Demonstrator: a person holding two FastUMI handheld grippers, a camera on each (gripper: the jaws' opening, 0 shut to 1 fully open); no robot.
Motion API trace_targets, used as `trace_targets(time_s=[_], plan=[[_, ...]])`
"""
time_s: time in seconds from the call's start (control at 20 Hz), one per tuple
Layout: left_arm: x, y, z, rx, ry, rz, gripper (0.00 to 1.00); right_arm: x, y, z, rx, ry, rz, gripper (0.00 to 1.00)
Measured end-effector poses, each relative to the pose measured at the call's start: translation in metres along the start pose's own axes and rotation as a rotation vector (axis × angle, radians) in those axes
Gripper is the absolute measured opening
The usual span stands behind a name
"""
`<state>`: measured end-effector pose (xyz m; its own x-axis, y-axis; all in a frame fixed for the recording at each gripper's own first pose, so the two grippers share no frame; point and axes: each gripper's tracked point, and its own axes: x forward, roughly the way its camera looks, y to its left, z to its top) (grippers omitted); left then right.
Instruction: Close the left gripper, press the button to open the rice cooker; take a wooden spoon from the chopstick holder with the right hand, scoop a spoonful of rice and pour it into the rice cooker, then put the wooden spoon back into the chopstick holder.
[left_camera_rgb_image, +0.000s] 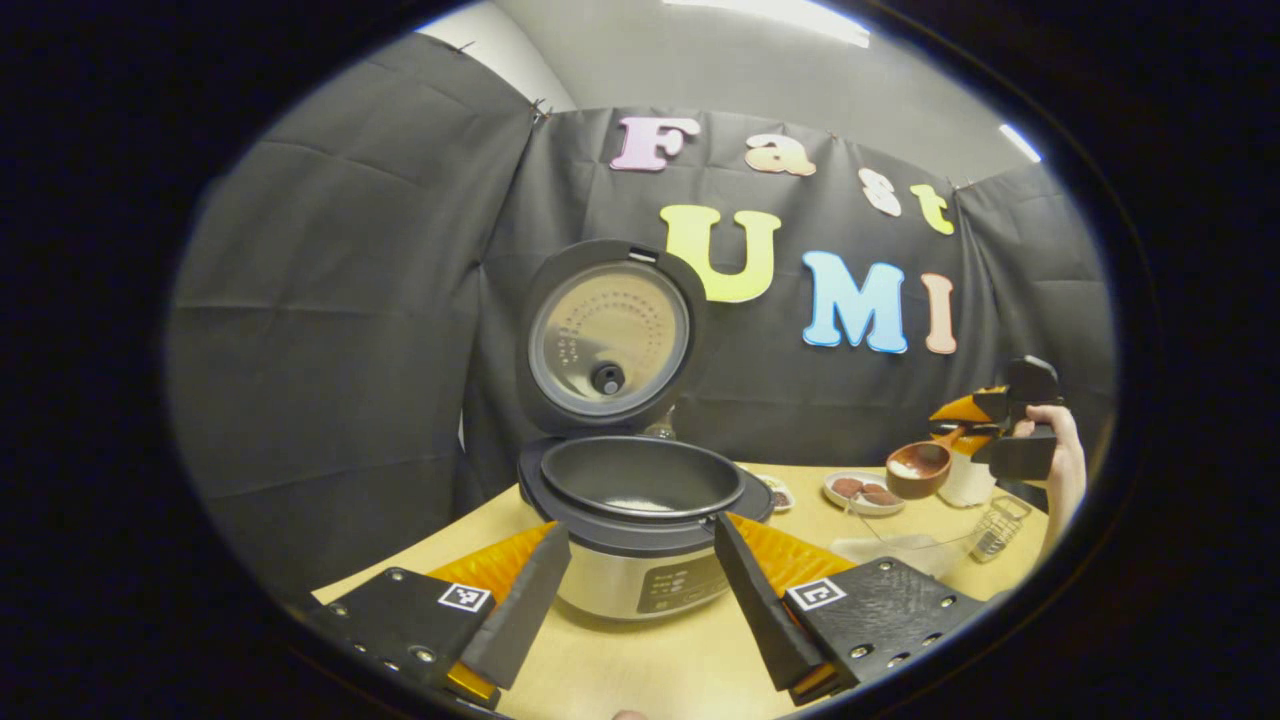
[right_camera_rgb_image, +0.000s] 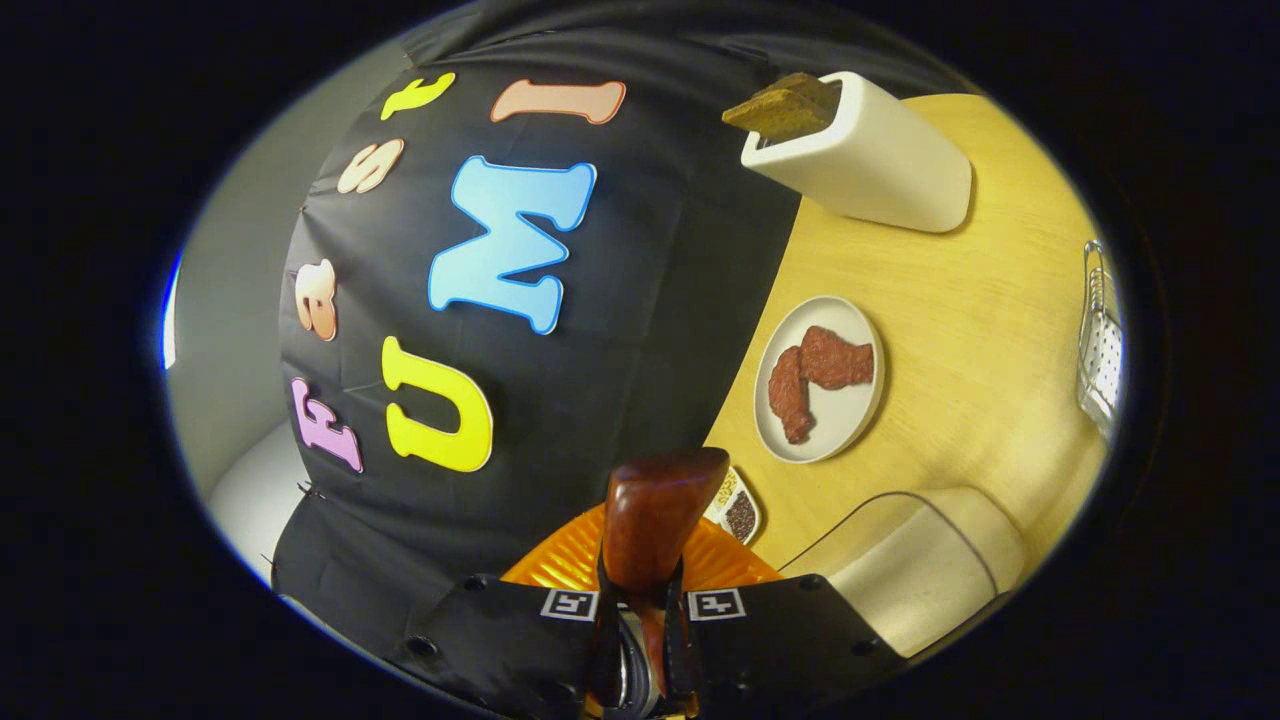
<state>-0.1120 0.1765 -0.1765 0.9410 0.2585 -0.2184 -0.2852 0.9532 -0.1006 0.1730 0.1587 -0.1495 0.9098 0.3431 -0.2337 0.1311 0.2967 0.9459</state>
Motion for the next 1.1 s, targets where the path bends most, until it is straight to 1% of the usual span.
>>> trace_targets(time_s=[0.05, 0.2, 0.3, 0.35, 0.5, 0.75, 0.8, 0.85, 1.1], plan=[[0.000, 0.004, 0.000, -0.008, -0.001, 0.005, 0.91, 0.006, 0.007, -0.007, 0.002, 0.009, 0.010, 0.18], [0.002, 0.015, 0.000, -0.025, -0.002, 0.018, 0.92, 0.023, 0.035, -0.032, 0.012, 0.055, 0.035, 0.18], [0.000, 0.024, 0.000, -0.024, -0.001, 0.033, 0.92, 0.036, 0.061, -0.051, 0.051, 0.090, 0.073, 0.18], [-0.002, 0.029, -0.002, -0.024, 0.000, 0.039, 0.92, 0.042, 0.075, -0.062, 0.047, 0.106, 0.091, 0.18], [-0.005, 0.040, 0.000, -0.041, -0.008, 0.051, 0.91, 0.057, 0.106, -0.092, -0.046, 0.131, 0.113, 0.18], [-0.012, 0.063, -0.006, -0.040, -0.002, 0.092, 0.91, 0.076, 0.146, -0.152, -0.108, 0.195, 0.160, 0.18], [-0.014, 0.069, -0.006, -0.037, 0.000, 0.104, 0.91, 0.080, 0.149, -0.165, -0.130, 0.203, 0.165, 0.15], [-0.015, 0.074, -0.008, -0.036, 0.002, 0.114, 0.91, 0.083, 0.154, -0.178, -0.152, 0.211, 0.172, 0.18], [-0.024, 0.091, -0.005, -0.036, -0.009, 0.148, 0.91, 0.098, 0.160, -0.228, -0.282, 0.245, 0.182, 0.18]])
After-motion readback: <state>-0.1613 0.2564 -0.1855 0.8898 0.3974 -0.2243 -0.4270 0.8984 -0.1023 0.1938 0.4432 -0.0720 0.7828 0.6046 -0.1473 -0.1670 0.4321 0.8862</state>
